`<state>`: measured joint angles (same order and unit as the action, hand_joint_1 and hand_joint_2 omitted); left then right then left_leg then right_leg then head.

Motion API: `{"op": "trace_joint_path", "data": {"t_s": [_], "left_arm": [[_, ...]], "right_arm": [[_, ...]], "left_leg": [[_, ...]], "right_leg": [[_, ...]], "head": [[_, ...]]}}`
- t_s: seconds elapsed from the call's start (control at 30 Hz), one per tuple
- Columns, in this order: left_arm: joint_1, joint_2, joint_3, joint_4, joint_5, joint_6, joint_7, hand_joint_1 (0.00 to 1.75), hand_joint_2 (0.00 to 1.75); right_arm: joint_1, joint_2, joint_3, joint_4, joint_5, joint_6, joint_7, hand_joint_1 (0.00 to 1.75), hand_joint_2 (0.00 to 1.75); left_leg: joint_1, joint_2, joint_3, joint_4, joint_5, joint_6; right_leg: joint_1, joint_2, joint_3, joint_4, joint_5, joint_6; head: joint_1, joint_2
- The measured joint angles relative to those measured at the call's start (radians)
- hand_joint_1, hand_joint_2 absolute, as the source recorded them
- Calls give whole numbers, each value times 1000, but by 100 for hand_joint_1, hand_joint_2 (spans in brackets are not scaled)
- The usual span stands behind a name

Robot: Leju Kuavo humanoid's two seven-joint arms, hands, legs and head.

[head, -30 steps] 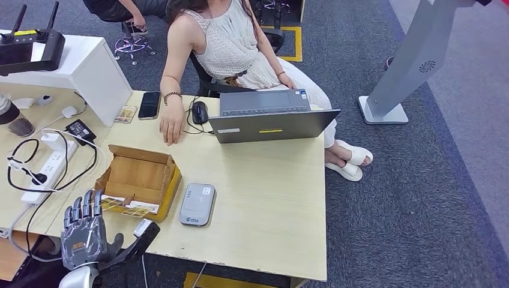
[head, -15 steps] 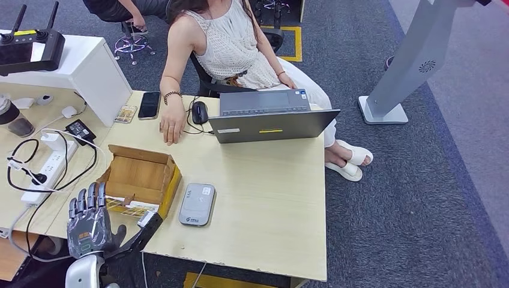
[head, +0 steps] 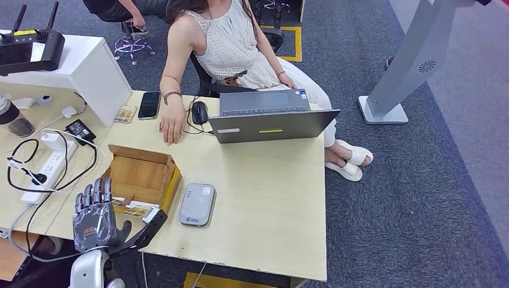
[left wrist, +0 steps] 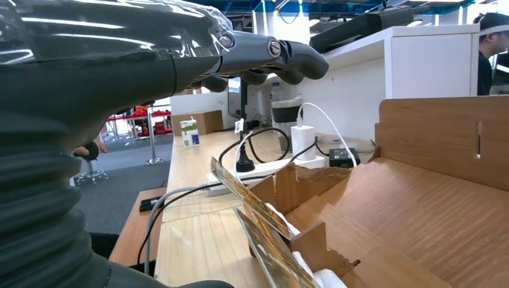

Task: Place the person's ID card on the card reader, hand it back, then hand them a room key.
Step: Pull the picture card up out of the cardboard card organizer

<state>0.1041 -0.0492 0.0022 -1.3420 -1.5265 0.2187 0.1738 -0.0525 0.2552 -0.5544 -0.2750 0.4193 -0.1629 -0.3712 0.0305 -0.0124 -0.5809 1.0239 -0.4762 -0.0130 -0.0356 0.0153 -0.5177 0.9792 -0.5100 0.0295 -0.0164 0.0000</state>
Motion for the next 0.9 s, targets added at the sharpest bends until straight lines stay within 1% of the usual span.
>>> {"op": "trace_joint_path", "data": {"t_s": [0.47,0.6,0.9], "left_arm": [[-9,-7,-85,4,-8,-15,16,0,175],[-9,-7,-99,8,-7,-16,25,175,175],[-10,-4,-109,9,-4,-39,35,175,175]], "right_arm": [[-1,5,-16,-4,14,15,4,0,175],[-1,5,-21,-4,19,16,4,0,175],[-4,6,-35,-4,36,16,10,0,175]], "left_leg": [[0,0,0,0,0,0],[0,0,0,0,0,0],[0,0,0,0,0,0]], "right_leg": [[0,0,0,0,0,0],[0,0,0,0,0,0],[0,0,0,0,0,0]], "head": [[0,0],[0,0],[0,0]]}}
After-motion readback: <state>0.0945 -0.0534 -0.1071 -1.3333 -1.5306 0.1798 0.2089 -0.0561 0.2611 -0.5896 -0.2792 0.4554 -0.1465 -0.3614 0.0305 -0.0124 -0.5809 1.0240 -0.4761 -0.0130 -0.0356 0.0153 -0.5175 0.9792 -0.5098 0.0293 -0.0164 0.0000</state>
